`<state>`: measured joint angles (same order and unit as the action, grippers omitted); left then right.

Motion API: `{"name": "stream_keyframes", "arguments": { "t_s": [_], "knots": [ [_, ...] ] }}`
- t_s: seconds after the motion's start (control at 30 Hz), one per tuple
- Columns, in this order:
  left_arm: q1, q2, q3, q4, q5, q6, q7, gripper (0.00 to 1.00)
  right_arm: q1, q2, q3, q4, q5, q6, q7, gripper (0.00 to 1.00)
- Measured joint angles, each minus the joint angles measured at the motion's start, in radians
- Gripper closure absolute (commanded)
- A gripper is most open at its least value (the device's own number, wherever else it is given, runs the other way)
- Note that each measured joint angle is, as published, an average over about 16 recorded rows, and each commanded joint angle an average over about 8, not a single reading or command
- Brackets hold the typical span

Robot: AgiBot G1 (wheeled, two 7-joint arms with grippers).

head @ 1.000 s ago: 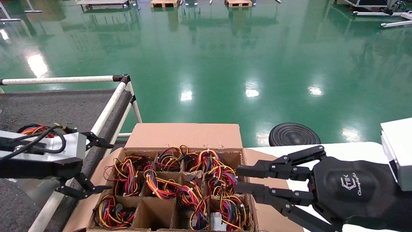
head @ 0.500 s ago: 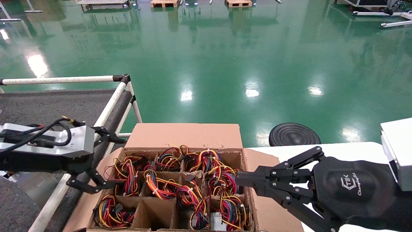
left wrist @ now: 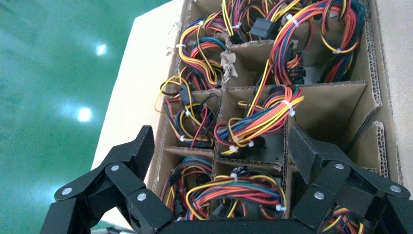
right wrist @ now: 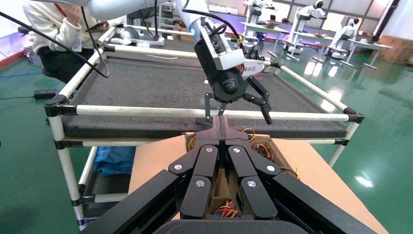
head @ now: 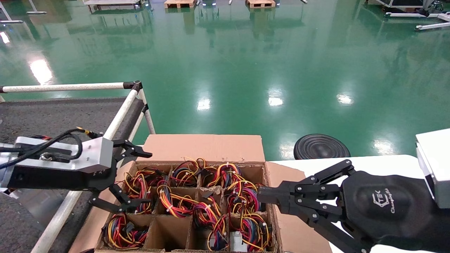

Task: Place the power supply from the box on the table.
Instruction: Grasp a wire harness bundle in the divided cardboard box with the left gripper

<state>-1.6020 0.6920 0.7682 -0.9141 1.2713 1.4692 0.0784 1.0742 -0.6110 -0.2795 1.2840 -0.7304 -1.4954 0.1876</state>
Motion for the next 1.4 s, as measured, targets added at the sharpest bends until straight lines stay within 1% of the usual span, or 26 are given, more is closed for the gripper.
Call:
{"name": "stream_keyframes", "arguments": {
  "t_s": [0.8,1.4],
  "knots": [
    [0.057,0.045,0.019,0.145,-0.078,0.022,0.099,0.0,0.0,0.0,0.0,0.0,0.0,0.0,0.0,1.0],
    [0.077,0.073,0.026,0.245,-0.11,0.038,0.158,0.0,0.0,0.0,0.0,0.0,0.0,0.0,0.0,1.0]
  ]
}}
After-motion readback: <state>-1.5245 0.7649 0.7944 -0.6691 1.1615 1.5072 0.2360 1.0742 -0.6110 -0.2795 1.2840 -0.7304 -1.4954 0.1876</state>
